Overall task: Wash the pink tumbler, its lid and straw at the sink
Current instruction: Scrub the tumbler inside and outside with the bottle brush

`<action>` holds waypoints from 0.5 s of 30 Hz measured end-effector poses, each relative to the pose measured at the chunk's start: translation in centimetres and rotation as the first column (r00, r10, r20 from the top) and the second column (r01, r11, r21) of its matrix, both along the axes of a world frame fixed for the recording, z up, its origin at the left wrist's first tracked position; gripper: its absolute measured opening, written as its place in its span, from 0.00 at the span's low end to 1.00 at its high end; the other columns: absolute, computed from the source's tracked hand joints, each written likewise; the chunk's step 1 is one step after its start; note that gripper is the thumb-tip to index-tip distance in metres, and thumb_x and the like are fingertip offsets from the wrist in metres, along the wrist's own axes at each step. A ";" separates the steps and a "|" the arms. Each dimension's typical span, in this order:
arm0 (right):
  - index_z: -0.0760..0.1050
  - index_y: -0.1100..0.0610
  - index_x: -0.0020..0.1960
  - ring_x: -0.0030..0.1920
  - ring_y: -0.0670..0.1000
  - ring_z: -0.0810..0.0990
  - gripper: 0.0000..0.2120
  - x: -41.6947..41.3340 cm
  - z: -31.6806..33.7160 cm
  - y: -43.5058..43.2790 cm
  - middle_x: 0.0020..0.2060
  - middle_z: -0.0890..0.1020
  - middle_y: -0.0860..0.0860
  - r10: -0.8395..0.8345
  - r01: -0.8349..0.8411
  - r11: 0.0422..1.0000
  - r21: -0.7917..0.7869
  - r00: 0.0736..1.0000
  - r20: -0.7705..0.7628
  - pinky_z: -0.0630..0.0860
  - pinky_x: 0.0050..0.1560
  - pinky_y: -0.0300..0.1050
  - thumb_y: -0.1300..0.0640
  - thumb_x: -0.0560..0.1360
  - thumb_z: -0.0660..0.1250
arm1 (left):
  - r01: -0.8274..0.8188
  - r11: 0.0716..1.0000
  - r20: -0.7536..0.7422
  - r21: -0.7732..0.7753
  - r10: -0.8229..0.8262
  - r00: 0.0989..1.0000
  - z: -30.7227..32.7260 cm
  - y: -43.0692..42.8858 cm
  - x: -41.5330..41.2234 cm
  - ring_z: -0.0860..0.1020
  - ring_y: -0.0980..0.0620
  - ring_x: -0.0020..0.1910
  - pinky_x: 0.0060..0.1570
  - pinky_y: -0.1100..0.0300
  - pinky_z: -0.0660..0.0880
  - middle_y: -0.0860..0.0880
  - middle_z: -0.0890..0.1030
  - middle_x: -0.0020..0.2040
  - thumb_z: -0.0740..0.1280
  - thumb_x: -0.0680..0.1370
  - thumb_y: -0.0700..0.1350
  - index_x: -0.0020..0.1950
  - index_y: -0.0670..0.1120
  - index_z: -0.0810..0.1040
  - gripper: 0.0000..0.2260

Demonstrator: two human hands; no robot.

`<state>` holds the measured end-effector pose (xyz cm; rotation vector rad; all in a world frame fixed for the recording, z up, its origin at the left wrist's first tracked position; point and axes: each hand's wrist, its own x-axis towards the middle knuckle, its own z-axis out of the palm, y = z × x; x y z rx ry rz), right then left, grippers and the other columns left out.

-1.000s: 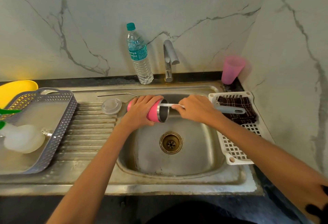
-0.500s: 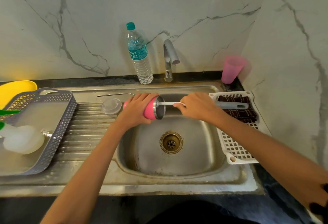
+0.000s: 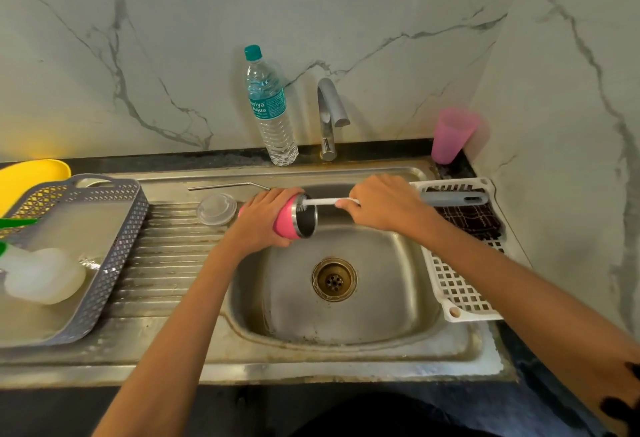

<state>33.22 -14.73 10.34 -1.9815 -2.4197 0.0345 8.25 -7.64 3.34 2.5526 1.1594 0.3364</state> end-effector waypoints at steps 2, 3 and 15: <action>0.71 0.54 0.35 0.31 0.49 0.72 0.24 0.2 0.7 -0.1 0.30 0.74 0.50 0.001 -0.002 0.999 0.043 1.000 0.028 0.70 0.36 0.45 0.40 0.81 0.52 | -0.015 1.000 0.017 -0.003 0.015 1.000 0.3 0.1 -0.2 0.70 0.49 0.65 0.66 0.42 0.69 0.50 0.71 0.68 0.79 0.63 0.50 0.75 0.54 0.61 0.44; 0.71 0.54 0.35 0.31 0.49 0.72 0.24 -0.2 0.8 0.0 0.30 0.74 0.50 0.005 -0.007 0.998 0.061 0.999 0.040 0.70 0.36 0.45 0.39 0.81 0.52 | -0.001 1.000 0.037 -0.004 0.001 0.999 0.5 0.0 0.3 0.70 0.49 0.65 0.66 0.43 0.69 0.50 0.71 0.67 0.79 0.63 0.50 0.74 0.53 0.62 0.44; 0.67 0.54 0.31 0.30 0.49 0.69 0.25 -1.7 0.3 0.2 0.28 0.70 0.49 0.002 -0.012 0.997 -0.078 0.992 -0.124 0.65 0.34 0.43 0.40 0.80 0.54 | 0.045 0.999 0.069 0.019 -0.046 0.997 1.2 -0.4 1.8 0.70 0.49 0.66 0.66 0.44 0.69 0.51 0.71 0.68 0.78 0.63 0.51 0.74 0.53 0.62 0.43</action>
